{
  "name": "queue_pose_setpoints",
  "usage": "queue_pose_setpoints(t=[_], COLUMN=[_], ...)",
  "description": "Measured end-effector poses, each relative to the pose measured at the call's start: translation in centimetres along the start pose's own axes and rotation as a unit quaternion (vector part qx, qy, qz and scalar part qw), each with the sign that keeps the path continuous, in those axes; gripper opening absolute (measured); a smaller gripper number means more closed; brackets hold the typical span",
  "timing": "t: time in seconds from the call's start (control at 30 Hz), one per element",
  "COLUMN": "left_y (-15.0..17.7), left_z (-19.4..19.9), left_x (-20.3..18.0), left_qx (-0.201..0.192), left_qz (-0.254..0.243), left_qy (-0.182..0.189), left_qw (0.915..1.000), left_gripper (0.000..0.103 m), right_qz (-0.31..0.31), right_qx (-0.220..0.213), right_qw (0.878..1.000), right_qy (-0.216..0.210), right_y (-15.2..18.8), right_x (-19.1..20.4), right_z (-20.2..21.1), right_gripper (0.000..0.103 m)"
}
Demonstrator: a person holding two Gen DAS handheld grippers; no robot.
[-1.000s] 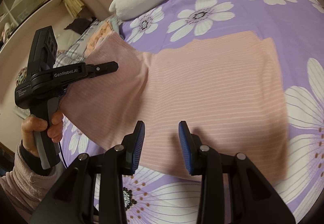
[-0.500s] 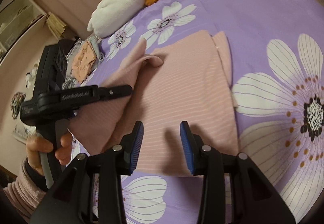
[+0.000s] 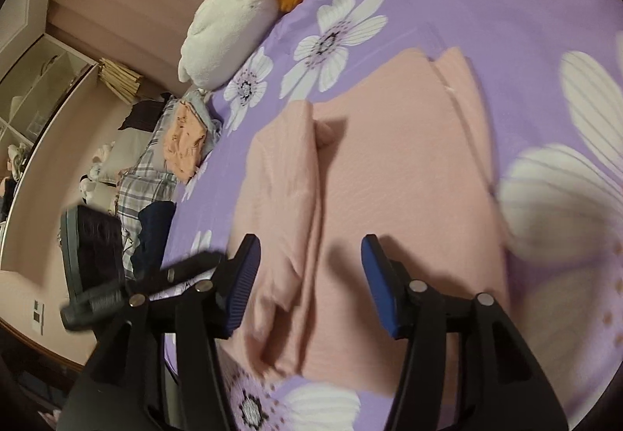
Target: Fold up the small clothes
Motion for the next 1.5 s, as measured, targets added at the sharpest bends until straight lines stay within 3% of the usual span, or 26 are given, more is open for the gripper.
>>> queue_pose_setpoints(t=[0.1,0.43,0.5,0.67,0.7,0.93,1.2,1.5], left_y=[0.8,2.0,2.0,1.8,1.8,1.3,0.2,-1.1], left_z=[0.6,-0.7,-1.0,-1.3,-1.3,-1.0,-1.4,-2.4], left_x=[1.6,4.2,4.2,4.0,4.0,3.1,0.4,-3.5], left_qx=[-0.006,0.014,0.018,0.021,0.021,0.017,0.016,0.012], left_qz=[0.011,0.04,0.04,0.039,0.039,0.024,-0.009,-0.06], left_qy=[-0.02,0.009,0.013,0.018,0.018,0.021,0.024,0.029], left_qw=[0.9997,0.9991,0.999,0.9989,0.9989,0.9993,0.9995,0.9977], left_gripper=[0.052,0.052,0.052,0.052,0.052,0.052,0.052,0.052], right_qz=[-0.003,-0.002,0.015,0.044,0.054,0.109,0.077,0.036], right_qx=[0.005,0.012,0.015,0.024,0.018,-0.035,-0.045,-0.024], right_qw=[1.0,1.0,1.0,0.998,0.997,0.99,0.984,0.991], right_qy=[-0.003,0.0,0.007,0.042,0.051,0.087,0.152,0.129], right_y=[-2.0,-6.8,-7.2,-7.8,-7.9,-9.3,-10.7,-10.7], right_x=[0.3,0.6,1.4,2.2,2.5,4.4,0.3,-3.0], right_z=[-1.7,-4.7,-5.1,-6.1,-5.8,-0.8,2.5,1.4], right_gripper=[0.055,0.055,0.049,0.014,0.012,0.01,0.011,0.015])
Point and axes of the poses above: each gripper's, at about its wrist camera, not at the fingertips, and z roughly against the way its jaws point, x to its left, y to its underside, the point moved 3 cm from there along -z, roughly the way its jaws point, and after that the axes turned 14 degrees about x, right-handed, at the moved point
